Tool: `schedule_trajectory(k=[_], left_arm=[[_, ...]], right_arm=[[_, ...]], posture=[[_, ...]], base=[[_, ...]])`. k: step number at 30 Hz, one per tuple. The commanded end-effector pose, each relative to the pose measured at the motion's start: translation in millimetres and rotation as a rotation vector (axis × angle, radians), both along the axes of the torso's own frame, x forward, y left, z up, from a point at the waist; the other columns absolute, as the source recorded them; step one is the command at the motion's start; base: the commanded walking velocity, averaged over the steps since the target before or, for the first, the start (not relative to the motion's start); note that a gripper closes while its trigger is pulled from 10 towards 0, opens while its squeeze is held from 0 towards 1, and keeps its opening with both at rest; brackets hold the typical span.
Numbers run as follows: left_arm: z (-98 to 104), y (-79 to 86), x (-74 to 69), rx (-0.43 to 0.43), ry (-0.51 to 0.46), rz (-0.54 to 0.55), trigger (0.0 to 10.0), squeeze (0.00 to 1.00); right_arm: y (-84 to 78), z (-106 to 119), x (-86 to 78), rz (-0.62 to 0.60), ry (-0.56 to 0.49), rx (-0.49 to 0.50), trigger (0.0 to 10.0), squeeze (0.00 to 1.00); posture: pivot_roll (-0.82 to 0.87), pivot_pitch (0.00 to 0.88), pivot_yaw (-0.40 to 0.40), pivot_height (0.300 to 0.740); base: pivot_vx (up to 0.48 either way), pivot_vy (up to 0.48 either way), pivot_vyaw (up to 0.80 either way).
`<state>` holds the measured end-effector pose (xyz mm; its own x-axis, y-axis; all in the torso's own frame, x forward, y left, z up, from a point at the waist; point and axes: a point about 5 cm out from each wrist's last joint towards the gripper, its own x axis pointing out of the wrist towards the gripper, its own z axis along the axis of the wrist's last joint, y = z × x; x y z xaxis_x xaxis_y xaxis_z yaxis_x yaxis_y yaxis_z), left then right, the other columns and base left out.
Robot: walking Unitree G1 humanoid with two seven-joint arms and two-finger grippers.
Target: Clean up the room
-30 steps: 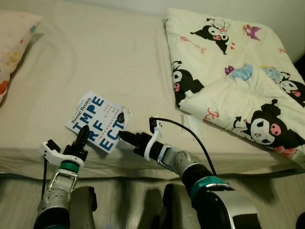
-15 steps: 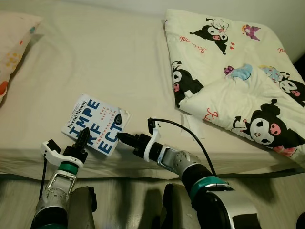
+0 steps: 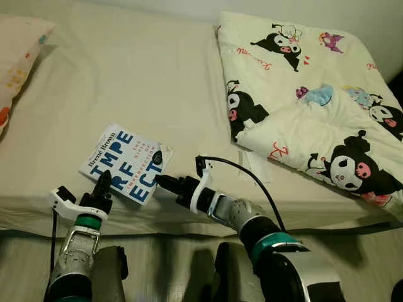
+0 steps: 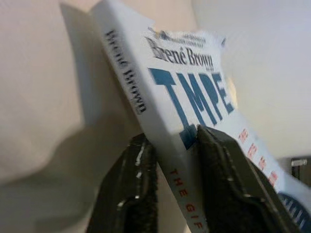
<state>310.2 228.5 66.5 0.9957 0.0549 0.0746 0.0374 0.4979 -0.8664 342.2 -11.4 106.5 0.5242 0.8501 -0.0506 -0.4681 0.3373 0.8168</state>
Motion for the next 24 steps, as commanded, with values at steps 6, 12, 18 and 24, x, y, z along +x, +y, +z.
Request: schedule_trajectory(k=[6, 12, 18, 24], left_arm=[[0.6, 2.6, -3.2, -0.004, -0.009, 0.048, 0.0, 0.00], [17.3, 7.6, 1.7, 0.026, -0.068, 0.093, 0.0, 0.00], [34.4, 17.6, 6.3, 0.004, -0.123, 0.160, 0.0, 0.00], [41.9, 26.2, 3.6, 0.001, -0.153, 0.214, 0.0, 0.00]], right_arm=[[32.0, 3.0, -12.3, 0.063, 0.003, 0.052, 0.0, 0.00], [31.2, 3.5, -10.8, 0.050, -0.019, 0.034, 0.0, 0.00], [28.5, 2.8, -7.8, 0.006, -0.038, 0.001, 10.0, 1.00], [14.0, -2.5, -1.5, -0.088, -0.063, -0.066, 10.0, 0.00]], posture=[[0.13, 0.127, -0.105, 0.566], [0.13, 0.108, -0.100, 0.566], [0.14, 0.093, -0.093, 0.566], [0.13, 0.076, -0.089, 0.566]], base=[[0.000, 0.000, 0.00], [0.000, 0.000, 0.00], [0.000, 0.000, 0.00], [0.000, 0.000, 0.00]])
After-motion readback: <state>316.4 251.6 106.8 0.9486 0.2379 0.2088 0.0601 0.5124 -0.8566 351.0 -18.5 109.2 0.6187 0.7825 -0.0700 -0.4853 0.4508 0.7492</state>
